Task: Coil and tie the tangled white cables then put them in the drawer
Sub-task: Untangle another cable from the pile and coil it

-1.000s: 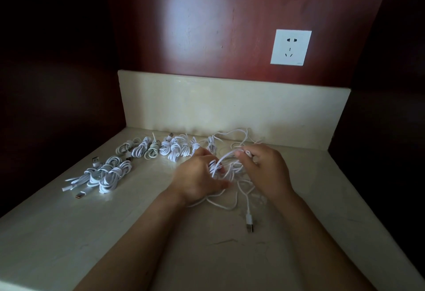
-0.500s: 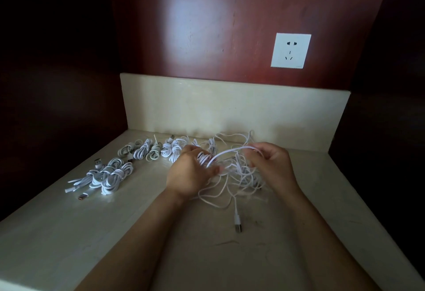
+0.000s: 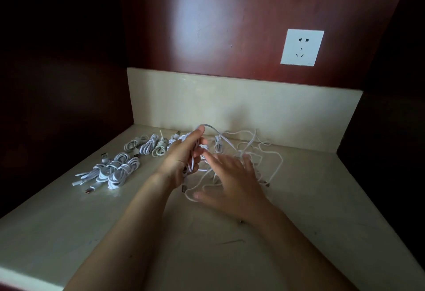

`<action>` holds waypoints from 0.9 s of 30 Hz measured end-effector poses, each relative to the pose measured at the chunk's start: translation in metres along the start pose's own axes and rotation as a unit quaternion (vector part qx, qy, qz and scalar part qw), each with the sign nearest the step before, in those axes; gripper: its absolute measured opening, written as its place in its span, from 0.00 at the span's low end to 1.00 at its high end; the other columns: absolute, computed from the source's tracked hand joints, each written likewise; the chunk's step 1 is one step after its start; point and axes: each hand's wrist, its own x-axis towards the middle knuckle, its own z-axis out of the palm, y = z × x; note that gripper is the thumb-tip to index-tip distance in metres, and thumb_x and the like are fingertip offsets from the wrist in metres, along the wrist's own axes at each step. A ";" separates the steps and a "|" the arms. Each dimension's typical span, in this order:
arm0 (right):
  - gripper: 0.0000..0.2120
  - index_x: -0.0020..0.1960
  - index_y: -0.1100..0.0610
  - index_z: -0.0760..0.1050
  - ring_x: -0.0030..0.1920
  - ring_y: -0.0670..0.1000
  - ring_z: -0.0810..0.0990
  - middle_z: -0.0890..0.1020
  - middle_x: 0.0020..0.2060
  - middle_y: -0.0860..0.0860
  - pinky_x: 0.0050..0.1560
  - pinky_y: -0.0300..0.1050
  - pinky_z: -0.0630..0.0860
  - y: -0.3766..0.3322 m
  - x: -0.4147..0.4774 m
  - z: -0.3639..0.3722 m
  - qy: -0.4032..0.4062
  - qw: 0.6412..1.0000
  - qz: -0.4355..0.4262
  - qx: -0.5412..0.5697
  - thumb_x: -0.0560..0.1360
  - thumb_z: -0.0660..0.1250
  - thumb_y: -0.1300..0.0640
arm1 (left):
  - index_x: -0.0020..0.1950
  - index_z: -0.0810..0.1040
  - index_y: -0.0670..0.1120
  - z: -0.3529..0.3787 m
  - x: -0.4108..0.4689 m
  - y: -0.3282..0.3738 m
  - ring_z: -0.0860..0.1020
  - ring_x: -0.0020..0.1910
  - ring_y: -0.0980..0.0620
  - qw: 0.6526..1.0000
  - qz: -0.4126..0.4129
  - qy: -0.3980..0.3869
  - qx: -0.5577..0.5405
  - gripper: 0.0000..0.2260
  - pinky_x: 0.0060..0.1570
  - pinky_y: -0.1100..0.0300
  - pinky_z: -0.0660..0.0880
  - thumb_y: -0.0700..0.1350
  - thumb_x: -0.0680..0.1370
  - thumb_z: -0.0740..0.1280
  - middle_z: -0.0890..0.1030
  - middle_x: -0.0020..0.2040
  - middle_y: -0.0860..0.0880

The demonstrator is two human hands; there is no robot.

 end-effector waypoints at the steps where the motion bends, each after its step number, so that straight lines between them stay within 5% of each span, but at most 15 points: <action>1: 0.45 0.77 0.39 0.55 0.77 0.49 0.54 0.62 0.75 0.46 0.75 0.62 0.37 0.003 0.001 0.005 -0.011 1.000 0.001 -0.023 0.64 0.49 0.22 | 0.38 0.77 0.48 -0.001 0.001 -0.002 0.60 0.20 0.55 1.000 -0.005 0.013 0.018 0.16 0.20 0.68 0.58 0.58 0.77 0.66 0.64 0.23 0.53; 7: 0.24 0.66 0.40 0.72 0.76 0.53 0.54 0.67 0.71 0.48 0.71 0.68 0.33 0.025 0.009 0.004 -0.032 0.991 0.058 -0.121 0.74 0.59 0.32 | 0.40 0.76 0.48 0.006 0.004 -0.013 0.61 0.19 0.58 0.996 -0.073 -0.038 0.034 0.17 0.19 0.69 0.56 0.58 0.80 0.61 0.65 0.23 0.54; 15: 0.26 0.64 0.40 0.75 0.77 0.55 0.50 0.64 0.73 0.46 0.70 0.73 0.36 0.084 -0.007 -0.028 -0.041 0.971 0.216 -0.097 0.68 0.68 0.35 | 0.45 0.76 0.47 0.017 0.004 -0.028 0.64 0.20 0.58 0.983 -0.126 -0.105 0.082 0.10 0.21 0.68 0.60 0.51 0.81 0.62 0.69 0.24 0.54; 20: 0.23 0.59 0.41 0.75 0.76 0.49 0.53 0.69 0.66 0.44 0.73 0.66 0.35 0.071 -0.003 -0.041 -0.002 0.989 0.146 0.024 0.64 0.73 0.45 | 0.41 0.75 0.45 0.020 0.006 -0.032 0.65 0.23 0.55 0.983 -0.094 -0.087 0.132 0.03 0.22 0.67 0.61 0.41 0.73 0.69 0.71 0.26 0.51; 23: 0.23 0.60 0.48 0.77 0.66 0.48 0.70 0.77 0.60 0.46 0.72 0.61 0.59 0.059 0.003 -0.034 0.113 0.987 0.026 0.111 0.66 0.62 0.46 | 0.47 0.80 0.43 0.020 -0.001 -0.031 0.68 0.26 0.54 0.975 -0.081 -0.112 0.172 0.08 0.24 0.67 0.64 0.38 0.70 0.66 0.71 0.27 0.51; 27: 0.15 0.57 0.56 0.81 0.58 0.52 0.76 0.83 0.54 0.52 0.62 0.60 0.72 0.056 0.005 -0.017 0.159 0.983 -0.053 0.076 0.74 0.63 0.57 | 0.49 0.77 0.45 0.021 -0.011 -0.025 0.69 0.26 0.56 0.960 -0.081 -0.184 0.197 0.09 0.25 0.66 0.66 0.39 0.70 0.69 0.71 0.27 0.52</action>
